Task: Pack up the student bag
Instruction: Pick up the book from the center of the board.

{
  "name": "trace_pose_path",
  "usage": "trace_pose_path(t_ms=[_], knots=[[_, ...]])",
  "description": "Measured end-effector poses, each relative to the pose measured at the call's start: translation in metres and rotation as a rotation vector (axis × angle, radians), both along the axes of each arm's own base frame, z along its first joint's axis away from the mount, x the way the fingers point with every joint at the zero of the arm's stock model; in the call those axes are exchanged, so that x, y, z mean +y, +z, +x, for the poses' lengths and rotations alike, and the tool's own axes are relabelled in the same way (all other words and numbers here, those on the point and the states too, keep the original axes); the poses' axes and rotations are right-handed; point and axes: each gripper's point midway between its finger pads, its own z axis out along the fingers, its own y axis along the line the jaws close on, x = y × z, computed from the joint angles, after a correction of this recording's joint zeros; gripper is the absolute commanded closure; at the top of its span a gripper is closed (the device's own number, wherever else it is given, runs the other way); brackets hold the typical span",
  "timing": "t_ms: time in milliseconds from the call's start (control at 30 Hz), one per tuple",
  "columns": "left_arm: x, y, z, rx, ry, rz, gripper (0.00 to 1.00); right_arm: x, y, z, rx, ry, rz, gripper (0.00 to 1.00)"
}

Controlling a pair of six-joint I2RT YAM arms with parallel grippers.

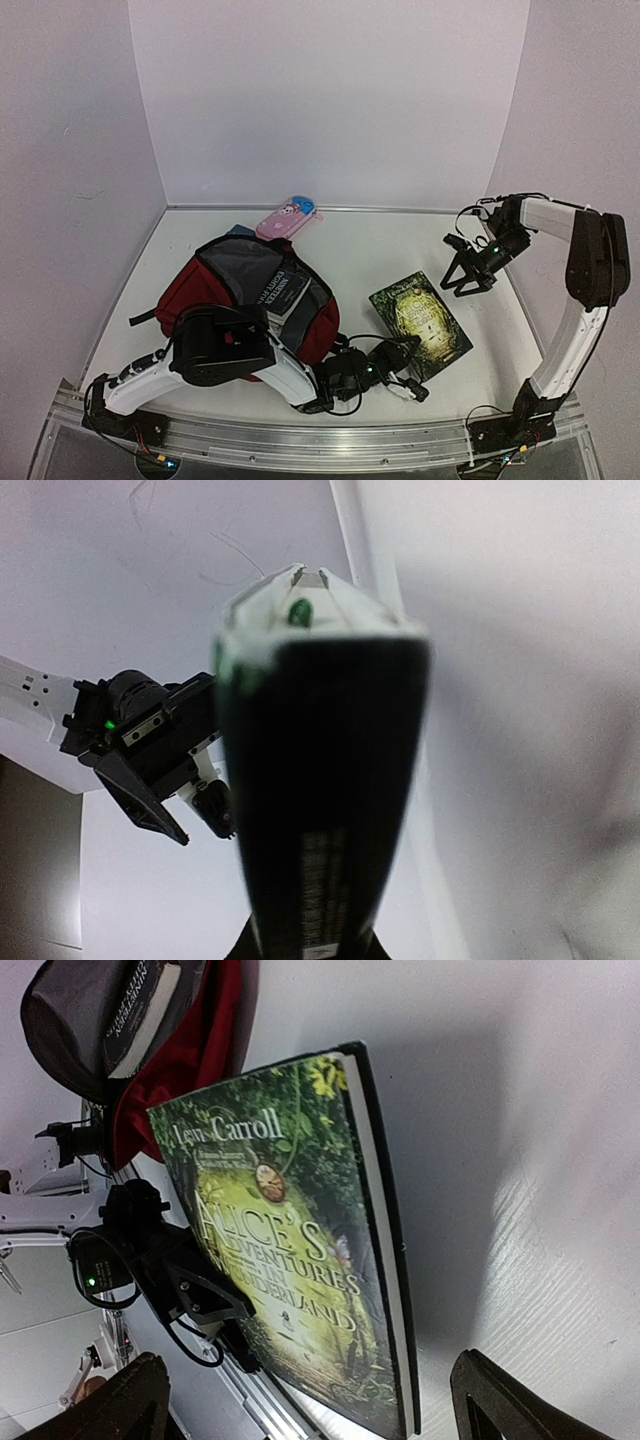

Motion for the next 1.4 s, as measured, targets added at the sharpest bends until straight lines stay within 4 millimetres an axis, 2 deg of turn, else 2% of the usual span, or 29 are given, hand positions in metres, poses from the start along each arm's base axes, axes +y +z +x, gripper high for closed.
trace_pose_path(t_ms=[233,300,533,667,767,800,900,967,1100,1233,1400], knots=[[-0.001,0.029,0.015,0.01,0.02,-0.072,1.0,0.001,0.002,0.004,-0.01,-0.005,0.011,0.02],[0.0,0.036,0.022,0.012,0.03,-0.087,1.0,0.004,0.003,0.006,-0.01,-0.008,0.029,0.07],[0.005,0.048,0.038,0.024,0.054,-0.119,1.0,0.023,0.007,0.002,0.026,0.016,0.131,0.34],[0.008,0.054,0.042,0.039,0.065,-0.148,1.0,0.027,0.011,0.007,0.016,0.037,0.176,0.54],[0.01,0.061,0.045,0.042,0.074,-0.164,0.98,0.03,0.014,0.013,-0.002,0.053,0.221,0.73],[0.01,0.063,0.046,0.043,0.077,-0.17,0.93,0.032,0.015,0.015,-0.012,0.059,0.236,0.79],[0.013,0.066,0.049,0.061,0.089,-0.193,0.68,0.036,0.025,0.021,-0.041,0.063,0.297,0.98],[0.014,0.066,0.053,0.062,0.098,-0.191,0.5,0.04,0.039,0.021,-0.02,0.039,0.36,1.0],[0.018,0.073,0.059,0.074,0.114,-0.217,0.27,0.045,0.045,0.024,-0.036,0.042,0.372,1.0],[0.025,0.086,0.062,0.088,0.131,-0.263,0.16,0.047,0.06,0.035,-0.062,0.027,0.387,1.0],[0.048,0.091,0.071,0.178,0.2,-0.324,0.13,0.045,0.102,0.062,-0.148,-0.014,0.444,1.0]])
